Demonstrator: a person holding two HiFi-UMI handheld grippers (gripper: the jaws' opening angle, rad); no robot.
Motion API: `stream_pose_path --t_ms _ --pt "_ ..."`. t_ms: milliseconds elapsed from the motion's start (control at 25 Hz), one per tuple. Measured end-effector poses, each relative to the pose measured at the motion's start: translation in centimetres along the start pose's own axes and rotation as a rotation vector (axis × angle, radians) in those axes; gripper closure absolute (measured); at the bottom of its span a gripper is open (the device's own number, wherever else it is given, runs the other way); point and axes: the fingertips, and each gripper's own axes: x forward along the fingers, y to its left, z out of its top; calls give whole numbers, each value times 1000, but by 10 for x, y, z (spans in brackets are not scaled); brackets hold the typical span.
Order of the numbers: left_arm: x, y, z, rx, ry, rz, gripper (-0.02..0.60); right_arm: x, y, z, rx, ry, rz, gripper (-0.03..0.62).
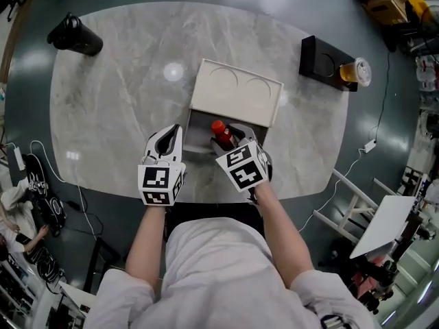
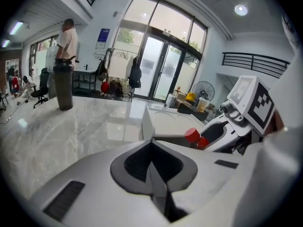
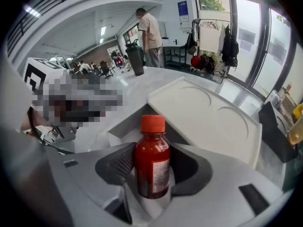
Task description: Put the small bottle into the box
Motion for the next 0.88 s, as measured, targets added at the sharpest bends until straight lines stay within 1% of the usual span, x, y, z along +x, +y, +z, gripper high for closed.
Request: stream_pose_path --t_ms 160,320,480,680,880 --pt "3 8 -7 18 33 1 560 13 4 0 48 18 35 362" --pt "10 10 -9 23 47 -13 560 24 2 -6 87 91 38 362" --pt "13 7 -11 26 59 -32 560 30 -1 -13 137 136 46 362" --pt "16 8 -11 20 60 -35 560 36 -1 -17 159 186 52 362" --pt "16 8 -12 16 63 -37 560 43 -3 -19 175 204 45 362"
